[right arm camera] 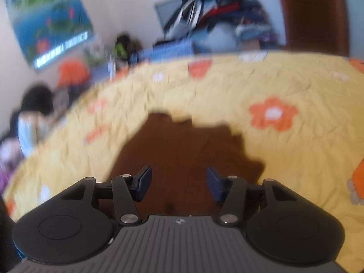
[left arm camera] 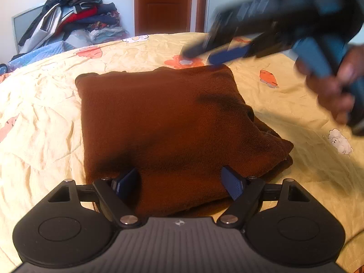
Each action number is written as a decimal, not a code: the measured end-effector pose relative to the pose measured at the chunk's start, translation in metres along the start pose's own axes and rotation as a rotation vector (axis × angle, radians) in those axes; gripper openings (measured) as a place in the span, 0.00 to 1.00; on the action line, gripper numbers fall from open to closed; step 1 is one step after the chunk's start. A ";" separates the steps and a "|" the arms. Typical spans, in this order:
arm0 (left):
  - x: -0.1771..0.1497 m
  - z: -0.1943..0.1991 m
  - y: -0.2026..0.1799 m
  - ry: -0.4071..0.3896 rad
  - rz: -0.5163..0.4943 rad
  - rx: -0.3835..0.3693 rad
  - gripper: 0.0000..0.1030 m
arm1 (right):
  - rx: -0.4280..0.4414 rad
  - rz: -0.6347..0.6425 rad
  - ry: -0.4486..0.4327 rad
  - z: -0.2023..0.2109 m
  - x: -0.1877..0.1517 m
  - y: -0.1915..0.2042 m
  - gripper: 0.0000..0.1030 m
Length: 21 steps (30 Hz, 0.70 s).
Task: Fold small clothes
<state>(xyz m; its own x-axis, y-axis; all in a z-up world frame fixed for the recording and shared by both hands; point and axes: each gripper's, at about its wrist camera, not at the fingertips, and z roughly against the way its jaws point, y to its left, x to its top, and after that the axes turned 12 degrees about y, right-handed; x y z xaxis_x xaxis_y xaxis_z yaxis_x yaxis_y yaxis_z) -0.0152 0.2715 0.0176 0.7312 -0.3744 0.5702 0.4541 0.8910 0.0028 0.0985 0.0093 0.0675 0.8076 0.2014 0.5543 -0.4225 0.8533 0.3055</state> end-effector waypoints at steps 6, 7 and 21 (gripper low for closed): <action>-0.008 0.019 0.002 -0.034 -0.001 -0.001 0.79 | 0.054 -0.100 0.000 -0.003 -0.010 -0.030 0.43; -0.014 0.026 0.001 -0.048 -0.021 0.012 0.79 | 0.071 -0.132 -0.008 0.009 -0.012 -0.029 0.46; -0.048 0.043 0.002 -0.080 -0.117 0.177 0.78 | 0.138 -0.147 0.102 0.028 -0.061 -0.013 0.57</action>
<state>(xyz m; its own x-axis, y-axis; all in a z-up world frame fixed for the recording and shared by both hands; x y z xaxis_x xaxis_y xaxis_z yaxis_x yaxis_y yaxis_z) -0.0718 0.3020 0.0258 0.6330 -0.4629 0.6205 0.4320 0.8763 0.2130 0.0431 -0.0272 0.0511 0.8990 0.1336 0.4172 -0.3441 0.8047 0.4838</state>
